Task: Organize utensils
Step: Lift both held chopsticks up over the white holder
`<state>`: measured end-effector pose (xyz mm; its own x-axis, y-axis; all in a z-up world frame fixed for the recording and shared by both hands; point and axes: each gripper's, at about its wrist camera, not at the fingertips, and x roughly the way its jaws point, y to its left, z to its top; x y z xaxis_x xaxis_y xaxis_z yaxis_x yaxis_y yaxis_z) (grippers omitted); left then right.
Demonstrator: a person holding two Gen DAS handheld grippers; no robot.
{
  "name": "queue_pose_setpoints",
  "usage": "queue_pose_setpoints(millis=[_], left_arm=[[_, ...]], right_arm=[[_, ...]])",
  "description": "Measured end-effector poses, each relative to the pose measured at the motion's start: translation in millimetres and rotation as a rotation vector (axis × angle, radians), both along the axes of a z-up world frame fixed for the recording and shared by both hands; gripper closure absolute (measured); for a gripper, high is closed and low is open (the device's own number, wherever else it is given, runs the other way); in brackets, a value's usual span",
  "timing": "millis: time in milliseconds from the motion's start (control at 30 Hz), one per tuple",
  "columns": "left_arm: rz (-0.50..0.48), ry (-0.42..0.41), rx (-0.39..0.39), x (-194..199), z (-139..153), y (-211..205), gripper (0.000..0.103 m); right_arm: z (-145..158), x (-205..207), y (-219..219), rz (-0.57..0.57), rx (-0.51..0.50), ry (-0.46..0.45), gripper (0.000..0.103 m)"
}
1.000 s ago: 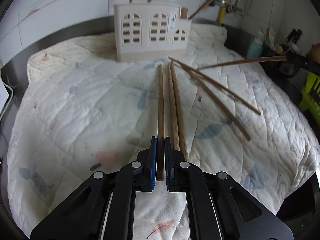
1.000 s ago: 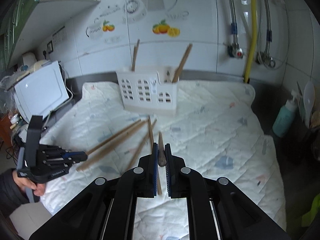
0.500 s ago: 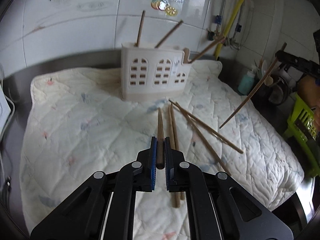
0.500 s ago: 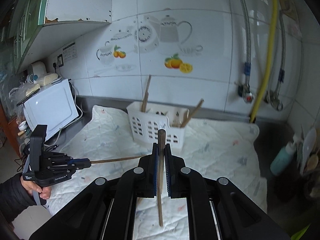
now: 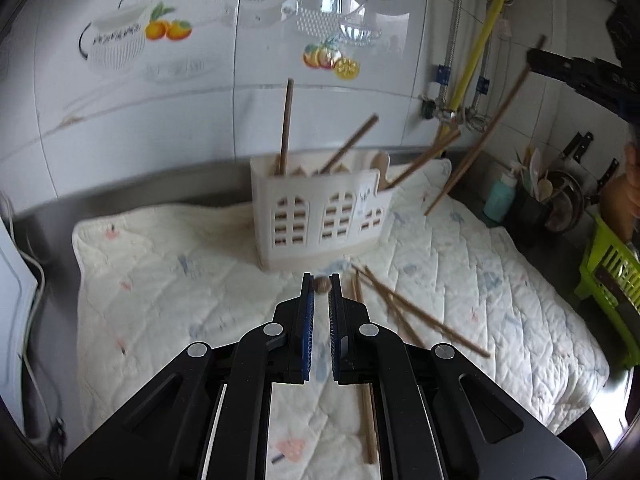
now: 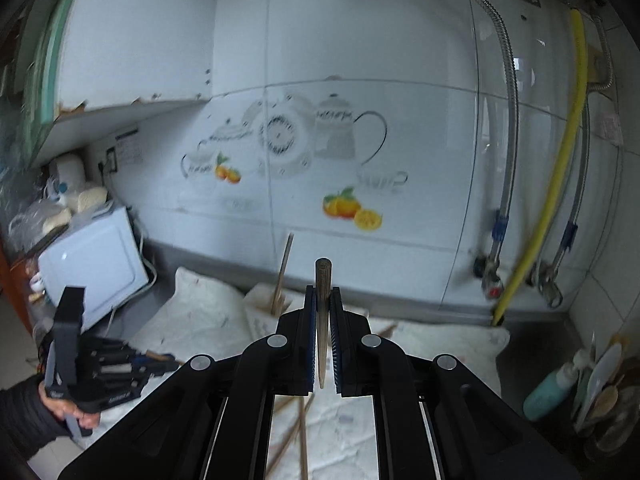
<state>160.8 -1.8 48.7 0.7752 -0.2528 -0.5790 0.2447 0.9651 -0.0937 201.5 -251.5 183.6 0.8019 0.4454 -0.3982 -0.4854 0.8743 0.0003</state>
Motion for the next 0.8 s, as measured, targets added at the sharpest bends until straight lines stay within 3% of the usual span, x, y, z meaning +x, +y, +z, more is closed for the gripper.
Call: queue_pose_setpoints(millis=[333,667,800], left_arm=[[-0.023,-0.099,0.069,15,64,-9,0.098],[0.014,-0.288,0.102,38,149,-14,0.098],[0.042,-0.349,0.107,59,169,-17,0.098]], right_arm=[[4,63,21,-0.062,0.024,0.005,0.097],[-41,97,40,-0.061,-0.023,0.097,0.097],[-49,99,40,-0.058,-0.029,0.108,0.096]])
